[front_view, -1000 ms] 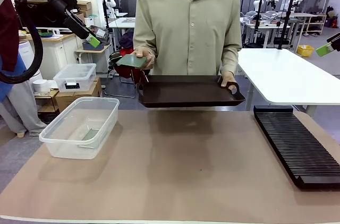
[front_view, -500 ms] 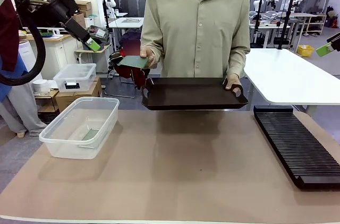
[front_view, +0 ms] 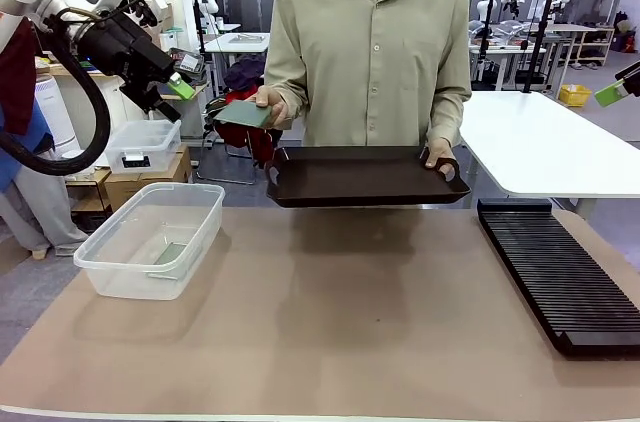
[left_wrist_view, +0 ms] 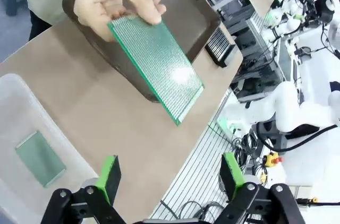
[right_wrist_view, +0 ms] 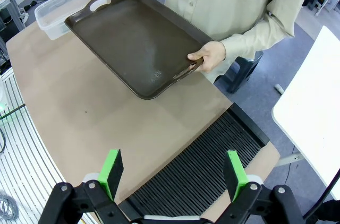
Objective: Sort PCBs into racks and boxes based on the side picked up.
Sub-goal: Pick up the Blank PCB handed by the Human.
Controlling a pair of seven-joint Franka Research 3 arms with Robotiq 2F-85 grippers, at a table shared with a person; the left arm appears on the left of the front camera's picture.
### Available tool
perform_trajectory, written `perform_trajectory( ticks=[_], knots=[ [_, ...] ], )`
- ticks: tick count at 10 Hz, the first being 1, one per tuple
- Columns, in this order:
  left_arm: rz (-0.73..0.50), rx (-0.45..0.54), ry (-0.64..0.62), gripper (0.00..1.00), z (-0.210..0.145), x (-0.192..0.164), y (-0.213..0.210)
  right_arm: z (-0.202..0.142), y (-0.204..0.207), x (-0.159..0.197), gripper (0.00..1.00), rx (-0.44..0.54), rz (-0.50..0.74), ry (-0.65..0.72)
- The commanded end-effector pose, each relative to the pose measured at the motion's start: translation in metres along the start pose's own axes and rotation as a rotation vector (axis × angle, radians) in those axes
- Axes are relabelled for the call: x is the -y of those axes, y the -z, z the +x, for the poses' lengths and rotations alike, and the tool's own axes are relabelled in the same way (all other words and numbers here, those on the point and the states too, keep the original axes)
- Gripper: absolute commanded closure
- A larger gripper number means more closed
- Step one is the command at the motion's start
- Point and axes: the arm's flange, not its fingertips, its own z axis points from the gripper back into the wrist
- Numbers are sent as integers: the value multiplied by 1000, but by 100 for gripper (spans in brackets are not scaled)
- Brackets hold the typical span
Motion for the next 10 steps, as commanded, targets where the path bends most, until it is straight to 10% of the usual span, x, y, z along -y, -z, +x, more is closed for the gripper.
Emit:
perform_trajectory(
  ticks=[1,6,10],
  knots=[
    [5,-25,10,0,-2,4,3,0,1,-1,0,5,13,-1],
    [-1,-13,8,0,2,4,4,0,1,-1,0,5,13,-1],
    [-308,-3,-279,0,3,-15,5,0,1,-1,0,5,13,-1]
  ],
)
